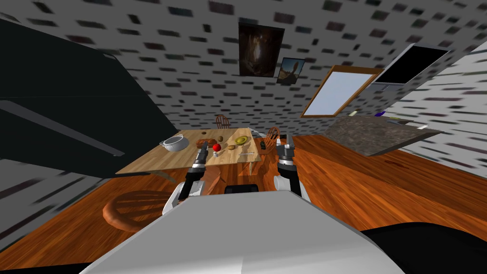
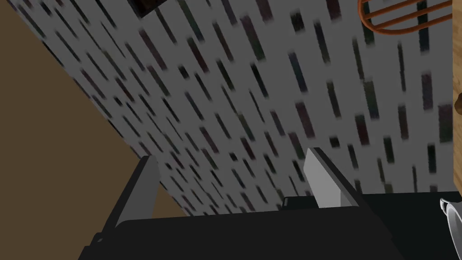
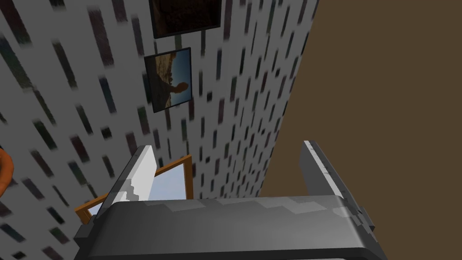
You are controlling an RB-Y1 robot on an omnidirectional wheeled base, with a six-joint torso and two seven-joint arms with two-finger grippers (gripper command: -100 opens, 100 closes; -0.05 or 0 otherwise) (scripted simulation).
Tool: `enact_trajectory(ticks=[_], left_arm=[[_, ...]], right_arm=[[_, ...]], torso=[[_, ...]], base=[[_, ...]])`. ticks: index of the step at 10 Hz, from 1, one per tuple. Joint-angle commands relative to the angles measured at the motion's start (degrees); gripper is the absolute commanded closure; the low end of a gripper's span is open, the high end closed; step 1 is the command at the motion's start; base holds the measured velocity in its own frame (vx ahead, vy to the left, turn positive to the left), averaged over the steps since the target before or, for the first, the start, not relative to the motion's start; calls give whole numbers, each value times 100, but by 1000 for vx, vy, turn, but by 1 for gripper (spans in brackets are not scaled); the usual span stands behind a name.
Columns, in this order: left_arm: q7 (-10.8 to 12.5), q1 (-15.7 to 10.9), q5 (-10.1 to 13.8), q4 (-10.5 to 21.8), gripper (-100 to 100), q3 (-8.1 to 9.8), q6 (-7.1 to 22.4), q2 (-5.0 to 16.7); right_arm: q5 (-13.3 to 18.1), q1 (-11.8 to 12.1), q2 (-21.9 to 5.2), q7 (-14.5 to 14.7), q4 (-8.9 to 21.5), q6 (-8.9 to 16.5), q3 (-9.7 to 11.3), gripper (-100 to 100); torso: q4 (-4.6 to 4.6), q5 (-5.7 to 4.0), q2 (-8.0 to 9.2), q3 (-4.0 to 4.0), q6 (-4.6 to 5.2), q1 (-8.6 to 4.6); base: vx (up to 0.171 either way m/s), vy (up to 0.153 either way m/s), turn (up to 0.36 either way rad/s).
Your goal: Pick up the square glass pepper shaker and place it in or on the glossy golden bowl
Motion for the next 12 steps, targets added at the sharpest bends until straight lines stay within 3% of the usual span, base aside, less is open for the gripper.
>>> enact_trajectory(ticks=[1,8,10,12], left_arm=[[-182,-86,-169,286,-100,-5,-33,35],[-637,-347,-608,1161,-100,-20,-62,119],[-915,-539,-882,1620,-100,-36,-66,174],[-1041,-641,-1008,1973,-100,-47,-62,206]], right_arm=[[0,0,0,0,0,0,0,0],[0,0,0,0,0,0,0,0],[0,0,0,0,0,0,0,0],[0,0,0,0,0,0,0,0]], torso=[[0,0,0,0,0,0],[0,0,-1,-1,0,-1],[0,0,-1,-1,0,-1],[-1,0,-2,-1,0,-1]], base=[[-6,7,15],[-4,5,12],[-1,4,22],[2,1,7]])
